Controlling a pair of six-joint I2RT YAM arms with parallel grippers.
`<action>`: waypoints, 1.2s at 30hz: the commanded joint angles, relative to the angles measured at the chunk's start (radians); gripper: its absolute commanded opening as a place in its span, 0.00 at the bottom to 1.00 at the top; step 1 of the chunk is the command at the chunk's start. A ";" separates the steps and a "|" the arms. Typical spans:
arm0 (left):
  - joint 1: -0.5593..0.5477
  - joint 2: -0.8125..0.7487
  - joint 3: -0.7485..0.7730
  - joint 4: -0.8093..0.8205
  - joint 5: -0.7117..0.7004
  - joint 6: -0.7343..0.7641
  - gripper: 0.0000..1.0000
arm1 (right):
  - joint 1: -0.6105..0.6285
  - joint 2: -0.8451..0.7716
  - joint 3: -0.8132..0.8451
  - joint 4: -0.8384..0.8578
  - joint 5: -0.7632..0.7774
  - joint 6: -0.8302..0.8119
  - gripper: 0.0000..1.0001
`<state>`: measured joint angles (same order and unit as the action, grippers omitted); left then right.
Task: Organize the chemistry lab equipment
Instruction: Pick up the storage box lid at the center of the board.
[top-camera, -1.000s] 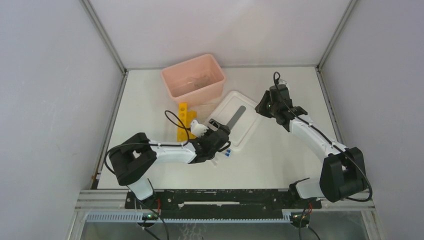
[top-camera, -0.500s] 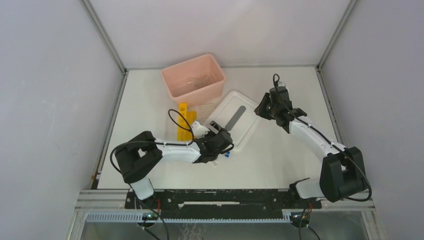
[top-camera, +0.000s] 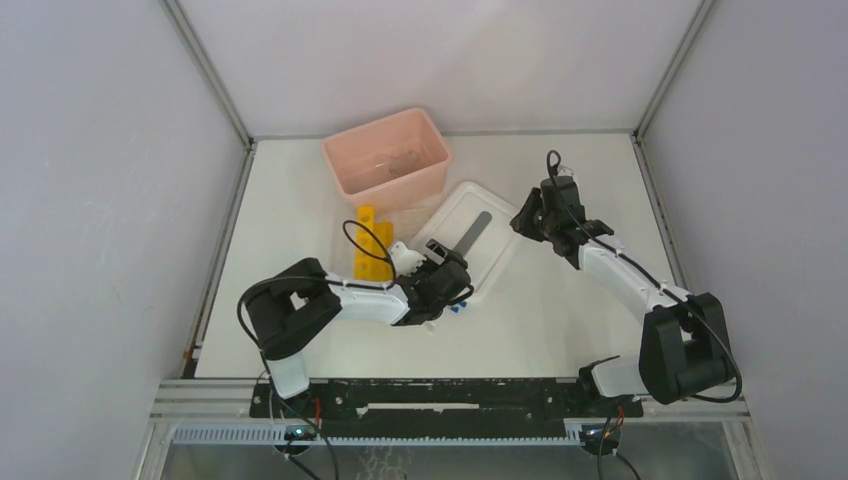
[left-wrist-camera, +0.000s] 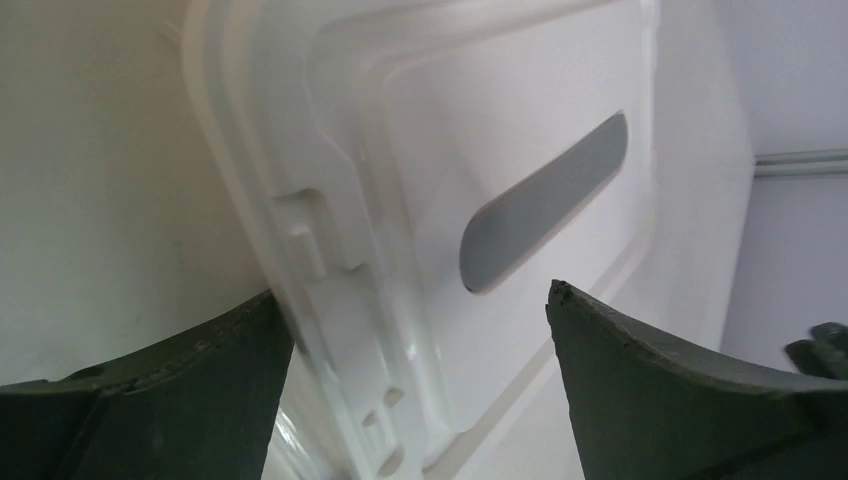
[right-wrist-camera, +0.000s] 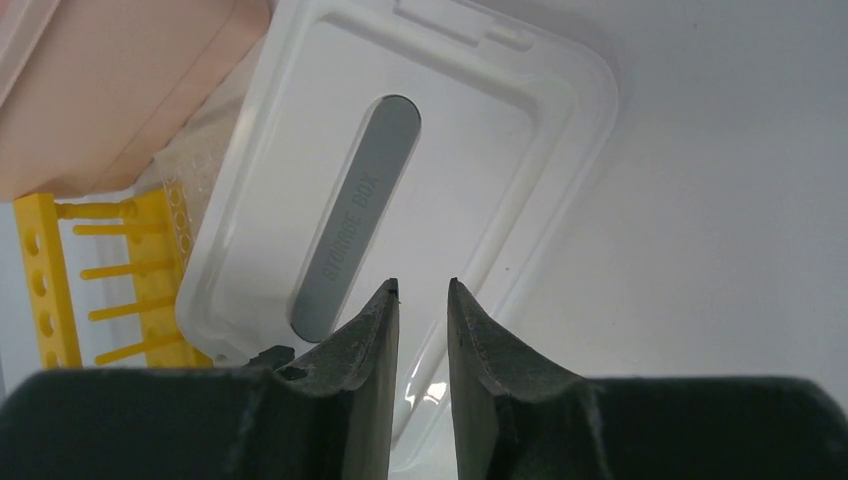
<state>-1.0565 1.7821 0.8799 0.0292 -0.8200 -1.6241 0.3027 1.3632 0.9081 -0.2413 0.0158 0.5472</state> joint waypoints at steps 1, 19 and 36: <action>-0.006 0.038 -0.047 0.182 0.006 -0.013 0.97 | -0.005 -0.027 -0.020 0.067 -0.004 -0.002 0.31; -0.033 0.020 -0.130 0.290 0.033 -0.026 0.08 | 0.019 -0.132 -0.052 0.035 0.032 0.012 0.31; -0.092 -0.149 -0.105 0.230 -0.124 0.131 0.00 | 0.019 -0.312 -0.052 -0.035 0.123 0.009 0.30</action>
<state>-1.1374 1.6974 0.7784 0.2813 -0.8719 -1.6119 0.3275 1.0988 0.8555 -0.2794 0.0959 0.5552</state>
